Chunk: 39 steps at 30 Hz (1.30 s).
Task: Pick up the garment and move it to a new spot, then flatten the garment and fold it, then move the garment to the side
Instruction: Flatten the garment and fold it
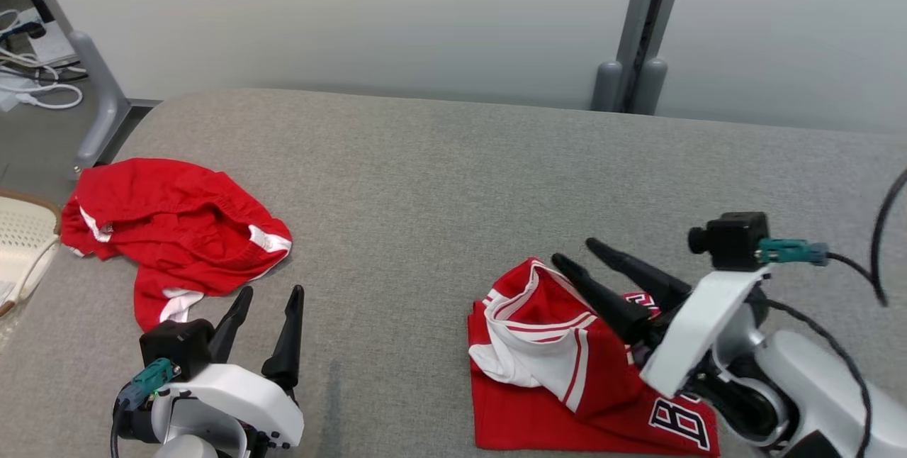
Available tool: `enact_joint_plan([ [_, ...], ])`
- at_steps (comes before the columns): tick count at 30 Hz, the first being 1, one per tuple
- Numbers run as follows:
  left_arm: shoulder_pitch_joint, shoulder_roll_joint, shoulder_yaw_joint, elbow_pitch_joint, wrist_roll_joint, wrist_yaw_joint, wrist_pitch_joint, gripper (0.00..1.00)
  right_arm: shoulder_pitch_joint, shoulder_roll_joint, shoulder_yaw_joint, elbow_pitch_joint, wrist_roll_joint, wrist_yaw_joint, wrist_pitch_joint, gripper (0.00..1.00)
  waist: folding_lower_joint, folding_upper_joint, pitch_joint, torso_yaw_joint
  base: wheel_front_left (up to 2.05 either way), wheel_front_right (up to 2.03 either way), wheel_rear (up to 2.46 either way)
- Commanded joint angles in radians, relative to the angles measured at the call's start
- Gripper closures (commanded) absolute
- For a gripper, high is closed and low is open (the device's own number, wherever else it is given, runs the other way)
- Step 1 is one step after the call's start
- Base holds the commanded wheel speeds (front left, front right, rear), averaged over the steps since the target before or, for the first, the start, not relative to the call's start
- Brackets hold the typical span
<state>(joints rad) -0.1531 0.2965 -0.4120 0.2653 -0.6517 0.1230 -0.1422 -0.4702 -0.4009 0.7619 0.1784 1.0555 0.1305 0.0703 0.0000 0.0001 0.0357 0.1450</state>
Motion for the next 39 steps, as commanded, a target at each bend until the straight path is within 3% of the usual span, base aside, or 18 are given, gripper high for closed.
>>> enact_joint_plan([
  [1, 0.005, 0.007, 0.002, -0.008, 0.002, 0.006, -0.002, 0.00, 0.011, -0.035, -0.022, -0.012, 0.003, 0.001, -0.027, 0.00, 0.0000, -0.0001, -0.010, -0.020, 0.00, 0.00, 0.00],
  [10, 0.023, 0.012, -0.004, -0.031, 0.000, 0.019, 0.003, 0.00, 0.087, -0.149, -0.169, 0.061, -0.081, 0.001, -0.085, 0.00, 0.0000, -0.0001, -0.024, -0.058, 0.00, 0.00, 0.00],
  [21, 0.026, 0.018, -0.013, -0.036, -0.007, 0.019, 0.010, 0.00, 0.140, -0.092, -0.257, 0.107, -0.200, 0.001, -0.027, 0.00, 0.0000, -0.0001, -0.033, -0.067, 0.00, 0.00, 0.00],
  [22, 0.025, 0.018, -0.014, -0.036, -0.007, 0.018, 0.012, 0.00, 0.146, -0.088, -0.261, 0.109, -0.209, 0.001, -0.018, 0.16, 0.0000, -0.0001, -0.033, -0.066, 0.00, 0.00, 0.00],
  [24, 0.022, 0.018, -0.015, -0.035, -0.008, 0.016, 0.011, 0.00, 0.154, -0.088, -0.269, 0.122, -0.238, 0.001, 0.008, 0.98, 0.0000, -0.0001, -0.032, -0.061, 0.00, 0.00, 0.00],
  [31, 0.003, 0.015, -0.016, -0.026, -0.014, 0.010, 0.006, 0.00, 0.128, -0.048, -0.304, 0.240, -0.343, 0.001, 0.104, 1.00, 0.0000, -0.0001, -0.014, -0.034, 0.00, 0.00, 0.00],
  [39, -0.009, 0.011, -0.019, -0.005, -0.019, 0.001, -0.001, 0.00, 0.116, 0.015, -0.238, 0.315, -0.345, 0.001, 0.229, 1.00, 0.0000, -0.0001, 0.001, 0.001, 0.00, 0.00, 0.00],
])
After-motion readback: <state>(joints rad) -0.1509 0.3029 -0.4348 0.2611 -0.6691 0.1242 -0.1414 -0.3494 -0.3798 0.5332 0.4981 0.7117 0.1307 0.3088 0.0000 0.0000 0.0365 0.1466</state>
